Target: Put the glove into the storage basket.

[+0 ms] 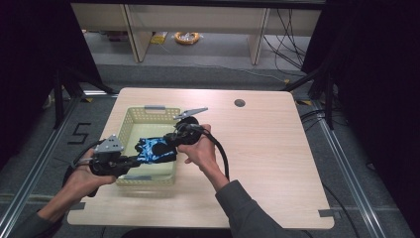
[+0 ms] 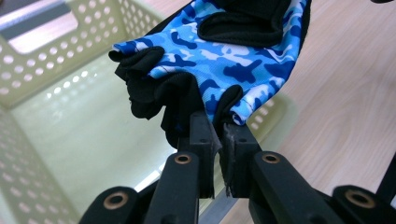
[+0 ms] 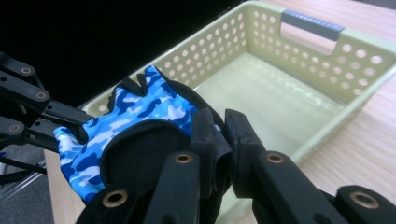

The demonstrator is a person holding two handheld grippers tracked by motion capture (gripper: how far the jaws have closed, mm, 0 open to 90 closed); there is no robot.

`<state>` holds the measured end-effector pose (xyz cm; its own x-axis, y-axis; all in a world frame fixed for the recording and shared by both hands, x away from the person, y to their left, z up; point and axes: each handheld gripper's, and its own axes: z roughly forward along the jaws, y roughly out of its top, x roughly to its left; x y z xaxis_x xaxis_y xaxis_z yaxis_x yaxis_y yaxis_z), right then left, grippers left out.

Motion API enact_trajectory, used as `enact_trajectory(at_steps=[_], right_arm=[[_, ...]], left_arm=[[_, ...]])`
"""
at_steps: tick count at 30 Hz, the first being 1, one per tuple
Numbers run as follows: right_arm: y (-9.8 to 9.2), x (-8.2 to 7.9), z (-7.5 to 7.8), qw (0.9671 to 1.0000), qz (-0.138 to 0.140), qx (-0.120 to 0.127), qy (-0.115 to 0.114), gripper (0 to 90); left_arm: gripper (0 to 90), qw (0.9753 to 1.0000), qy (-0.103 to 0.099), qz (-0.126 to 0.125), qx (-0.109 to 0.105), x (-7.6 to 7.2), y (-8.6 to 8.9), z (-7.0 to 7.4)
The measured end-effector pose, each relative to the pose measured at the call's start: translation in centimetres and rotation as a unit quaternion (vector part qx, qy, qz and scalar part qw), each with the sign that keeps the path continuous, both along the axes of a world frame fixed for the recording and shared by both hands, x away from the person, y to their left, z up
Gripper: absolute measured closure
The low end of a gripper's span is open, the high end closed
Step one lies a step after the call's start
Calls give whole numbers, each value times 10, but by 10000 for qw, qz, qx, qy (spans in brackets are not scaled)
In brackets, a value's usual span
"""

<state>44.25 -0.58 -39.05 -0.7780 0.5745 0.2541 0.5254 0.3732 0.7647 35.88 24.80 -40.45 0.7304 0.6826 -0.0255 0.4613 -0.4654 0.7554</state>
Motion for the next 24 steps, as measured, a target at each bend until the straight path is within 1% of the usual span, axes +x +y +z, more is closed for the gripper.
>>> enact_trajectory(at_steps=[2,3,4,5,6,7,8,9,10,11,12,14,15,17,18,19,20,21,22,23,24], right_arm=[[8,3,-4,10000,-19,-41,36,828],[12,4,-7,10000,-11,-56,6,828],[16,6,-10,9999,-15,-99,52,828],[20,7,-13,9999,-22,-128,33,828],[27,9,-19,9998,-31,-174,67,828],[27,9,-19,9998,-31,-174,67,828],[29,9,-20,9997,-63,-207,94,828],[33,10,-24,9997,-105,-201,121,828],[36,11,-27,9995,-98,-274,144,828],[38,12,-30,9995,-85,-290,134,828],[40,12,-32,9993,-109,-312,161,828],[43,13,-37,9992,-105,-360,168,828],[46,13,-41,9989,-128,-407,204,828],[46,14,-43,9989,-91,-440,164,828],[48,13,-46,9986,-140,-448,262,827],[49,13,-48,9982,-165,-487,294,828],[50,13,-50,9978,-209,-519,343,827],[51,13,-52,9981,-157,-519,282,827],[53,13,-55,9979,-170,-563,285,827],[54,13,-57,9979,-164,-575,265,827],[54,13,-57,9978,-178,-586,253,826]], left_arm=[[832,10000,66,42,-17,2,5,-4],[832,9999,123,63,-5,4,8,-7],[832,9998,152,85,15,5,11,-10],[832,9998,190,89,43,6,13,-13],[832,9996,223,139,56,8,17,-17],[832,9996,223,139,56,8,17,-17],[832,9995,278,144,90,9,19,-20],[831,9993,316,140,126,10,21,-23],[831,9992,339,158,127,10,21,-26],[832,9991,363,122,177,11,23,-27],[831,9990,381,161,166,12,23,-29],[831,9985,461,126,250,14,26,-32],[830,9985,466,151,234,14,26,-33],[830,9981,536,140,258,16,27,-36],[829,9980,555,151,272,16,27,-37],[829,9977,584,97,323,17,28,-38],[829,9977,592,105,313,18,28,-39],[829,9970,675,114,351,19,28,-41],[828,9969,664,113,409,20,29,-41],[828,9971,654,184,356,21,28,-43],[827,9964,738,146,388,22,30,-43]])
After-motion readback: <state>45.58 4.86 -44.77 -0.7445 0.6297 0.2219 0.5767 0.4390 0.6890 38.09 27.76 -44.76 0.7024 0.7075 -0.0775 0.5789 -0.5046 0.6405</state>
